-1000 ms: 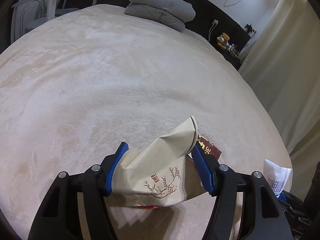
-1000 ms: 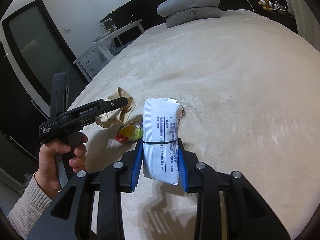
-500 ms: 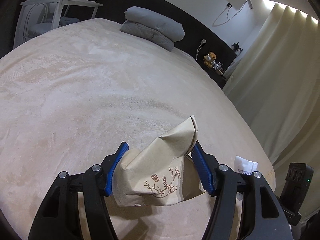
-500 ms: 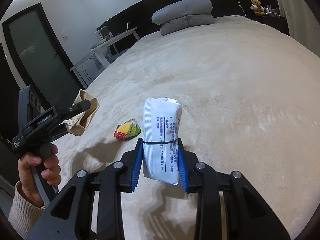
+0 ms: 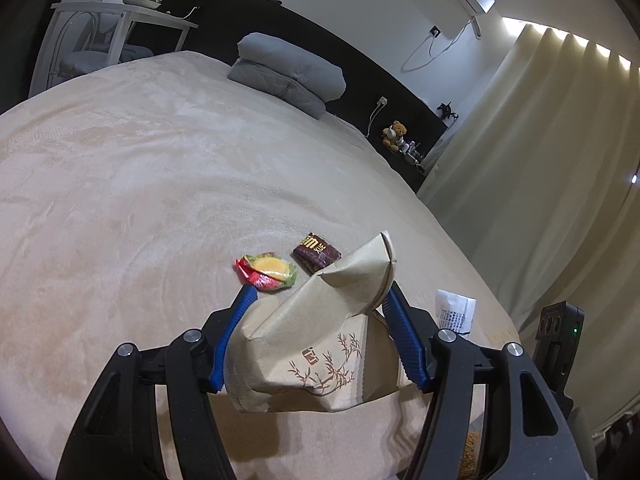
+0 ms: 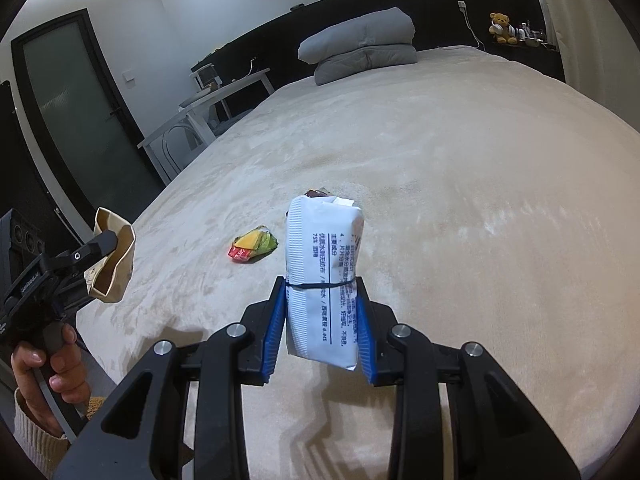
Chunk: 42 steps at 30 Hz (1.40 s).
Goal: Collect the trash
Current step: 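Lift the white packet and tan bag and carry both off the bed toward the bin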
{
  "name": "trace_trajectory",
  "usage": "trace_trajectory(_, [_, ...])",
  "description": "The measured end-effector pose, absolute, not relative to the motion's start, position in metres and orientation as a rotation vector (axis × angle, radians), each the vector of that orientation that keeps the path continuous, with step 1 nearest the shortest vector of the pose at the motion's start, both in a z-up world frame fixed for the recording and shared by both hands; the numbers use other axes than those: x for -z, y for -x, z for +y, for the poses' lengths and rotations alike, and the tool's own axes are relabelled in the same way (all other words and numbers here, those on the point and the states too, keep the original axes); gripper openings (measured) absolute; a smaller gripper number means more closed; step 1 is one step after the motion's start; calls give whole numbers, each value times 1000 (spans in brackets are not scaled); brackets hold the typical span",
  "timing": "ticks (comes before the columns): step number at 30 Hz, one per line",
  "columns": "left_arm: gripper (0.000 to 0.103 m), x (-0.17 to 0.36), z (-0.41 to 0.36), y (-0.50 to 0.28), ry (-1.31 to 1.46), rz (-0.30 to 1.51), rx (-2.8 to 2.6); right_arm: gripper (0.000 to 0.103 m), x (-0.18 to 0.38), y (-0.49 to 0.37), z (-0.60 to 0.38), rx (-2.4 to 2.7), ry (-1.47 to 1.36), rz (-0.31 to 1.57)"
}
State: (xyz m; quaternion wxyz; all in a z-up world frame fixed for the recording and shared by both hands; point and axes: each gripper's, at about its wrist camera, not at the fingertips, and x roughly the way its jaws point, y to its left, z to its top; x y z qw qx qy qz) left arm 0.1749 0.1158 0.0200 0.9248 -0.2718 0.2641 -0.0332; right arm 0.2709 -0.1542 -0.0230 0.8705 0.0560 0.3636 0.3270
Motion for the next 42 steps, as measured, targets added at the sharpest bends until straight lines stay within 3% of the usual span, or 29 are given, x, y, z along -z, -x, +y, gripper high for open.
trace_trajectory(26, [63, -11, 48, -38, 516, 507, 144, 33, 30, -117, -196, -736, -143, 730])
trace_trajectory(42, [63, 11, 10, -8, 498, 580, 213, 33, 48, -86, -215, -827, -231, 810])
